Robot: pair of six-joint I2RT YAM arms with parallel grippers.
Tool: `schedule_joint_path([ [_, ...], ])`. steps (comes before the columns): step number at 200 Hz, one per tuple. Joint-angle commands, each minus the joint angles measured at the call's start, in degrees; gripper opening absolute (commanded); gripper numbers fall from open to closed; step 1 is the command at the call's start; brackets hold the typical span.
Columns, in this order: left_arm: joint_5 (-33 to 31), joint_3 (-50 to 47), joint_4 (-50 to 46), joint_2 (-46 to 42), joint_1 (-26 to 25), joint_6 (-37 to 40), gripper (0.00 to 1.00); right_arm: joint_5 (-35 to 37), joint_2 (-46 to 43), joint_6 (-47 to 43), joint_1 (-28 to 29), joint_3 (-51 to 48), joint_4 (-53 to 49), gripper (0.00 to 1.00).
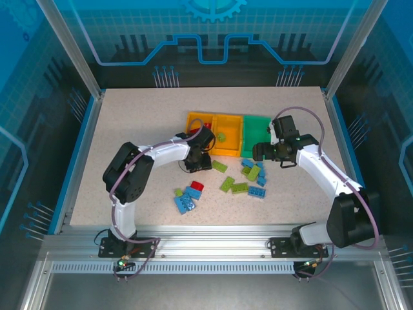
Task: Sort the legos into containers by color
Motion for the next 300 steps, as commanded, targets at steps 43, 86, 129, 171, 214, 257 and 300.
schedule_joint_path([
  [43,-2.0,-1.81,-2.91,-9.05,-0.47,1.71,0.34,-1.02,0.48,1.26,2.58,-0.08,1.54,0.92],
  [86,-5.9,2.07,-6.15,-12.03,0.03,5.02,0.37,-0.55,2.73,1.52,6.49,0.73,2.22,0.92],
  [129,-2.82,13.04,-8.15,-6.54,5.17,9.97,0.38,0.43,6.89,-1.34,12.67,2.36,3.46,0.91],
  [171,3.08,21.57,-9.05,1.4,10.0,11.89,0.39,-0.81,11.48,-10.13,19.21,4.76,3.84,0.89],
  [214,7.34,25.42,-7.51,6.3,12.22,10.29,0.47,-0.41,19.01,-15.43,23.74,11.01,2.34,0.84],
  [257,11.0,26.93,-5.68,6.49,12.72,7.92,0.54,0.43,28.11,-19.17,24.96,18.79,-1.48,0.79],
  [300,11.69,20.38,-3.58,-1.58,12.65,5.42,0.8,-1.68,33.09,-21.22,25.04,22.4,-4.08,0.72],
])
